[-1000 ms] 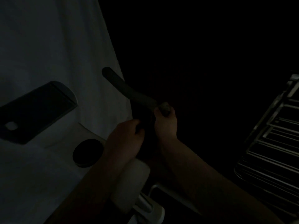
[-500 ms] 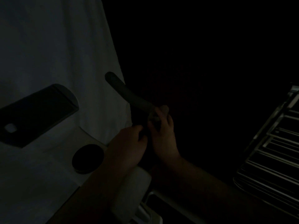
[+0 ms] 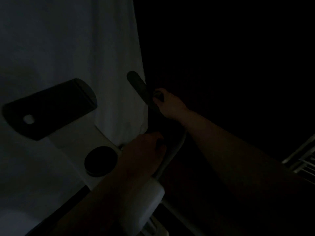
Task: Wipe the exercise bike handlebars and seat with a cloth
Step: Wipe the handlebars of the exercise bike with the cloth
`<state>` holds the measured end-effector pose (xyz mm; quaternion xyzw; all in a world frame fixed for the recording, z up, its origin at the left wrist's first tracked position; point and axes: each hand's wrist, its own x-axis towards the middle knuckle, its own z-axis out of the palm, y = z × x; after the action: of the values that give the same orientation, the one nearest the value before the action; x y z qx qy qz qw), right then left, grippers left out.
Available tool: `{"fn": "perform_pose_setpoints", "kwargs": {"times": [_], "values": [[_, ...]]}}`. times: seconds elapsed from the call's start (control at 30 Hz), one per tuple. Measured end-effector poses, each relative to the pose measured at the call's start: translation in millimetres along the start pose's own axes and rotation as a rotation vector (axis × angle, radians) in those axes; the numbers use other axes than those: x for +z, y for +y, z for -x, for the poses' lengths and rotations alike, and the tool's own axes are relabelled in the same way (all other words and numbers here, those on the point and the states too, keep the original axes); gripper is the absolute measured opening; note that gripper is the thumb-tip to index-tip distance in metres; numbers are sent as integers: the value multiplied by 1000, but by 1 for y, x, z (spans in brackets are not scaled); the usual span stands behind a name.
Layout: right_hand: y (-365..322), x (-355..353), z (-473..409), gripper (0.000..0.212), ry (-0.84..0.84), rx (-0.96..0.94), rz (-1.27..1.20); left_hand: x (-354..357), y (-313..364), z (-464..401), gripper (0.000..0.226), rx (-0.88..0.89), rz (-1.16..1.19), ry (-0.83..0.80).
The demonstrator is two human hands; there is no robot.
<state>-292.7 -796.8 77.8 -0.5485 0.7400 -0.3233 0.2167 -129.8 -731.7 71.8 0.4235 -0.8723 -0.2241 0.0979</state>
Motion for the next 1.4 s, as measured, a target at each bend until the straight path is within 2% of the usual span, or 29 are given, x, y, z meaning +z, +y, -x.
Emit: {"fn": "perform_pose_setpoints", "kwargs": {"times": [0.07, 0.13, 0.2, 0.27, 0.37, 0.43, 0.5, 0.6, 0.77, 0.83, 0.9, 1.0, 1.07, 1.13, 1.23, 1.3, 1.4], "values": [[4, 4, 16, 53, 18, 2, 100, 0, -2, 2, 28, 30, 24, 23], [15, 13, 44, 63, 100, 9, 352, 1, -3, 5, 26, 45, 43, 45], [19, 19, 57, 67, 156, 13, 500, 1, -4, 5, 36, 58, 47, 59], [10, 13, 42, 68, 63, 57, 519, 2, -2, 3, 43, 58, 15, 45], [-1, 0, 17, 68, -88, 112, 303, 1, -1, -1, 31, 11, -2, 37], [-2, -3, 23, 71, -77, 115, 268, 1, -2, 1, 26, 26, 32, 30], [5, 1, 47, 74, -28, 139, 375, -2, -2, 7, 14, 70, 85, 53], [11, 3, 70, 71, 68, 190, 348, -4, 0, 10, 16, 97, 96, 105], [-7, -17, 40, 49, -120, 260, 75, -3, -5, 3, 15, 112, 76, 22], [-4, -16, 50, 59, -82, 248, -36, -2, -5, 5, 17, 106, 95, 40], [9, -7, 72, 72, 31, 234, -140, -2, -3, 8, 16, 97, 95, 82], [17, 4, 86, 70, 140, 278, -267, -1, -1, 8, 18, 118, 69, 90], [15, -1, 67, 60, 160, 299, -255, -1, -1, 5, 17, 119, 59, 95], [7, -6, 53, 56, 102, 323, -192, -1, -2, 4, 17, 122, 53, 101], [3, -5, 66, 78, 80, 296, -167, 0, -2, 7, 20, 122, 94, 93], [7, 0, 92, 91, 170, 285, -199, -1, -2, 7, 19, 112, 69, 107], [7, 3, 92, 88, 208, 308, -266, -1, 0, 6, 18, 115, 29, 122]]}}
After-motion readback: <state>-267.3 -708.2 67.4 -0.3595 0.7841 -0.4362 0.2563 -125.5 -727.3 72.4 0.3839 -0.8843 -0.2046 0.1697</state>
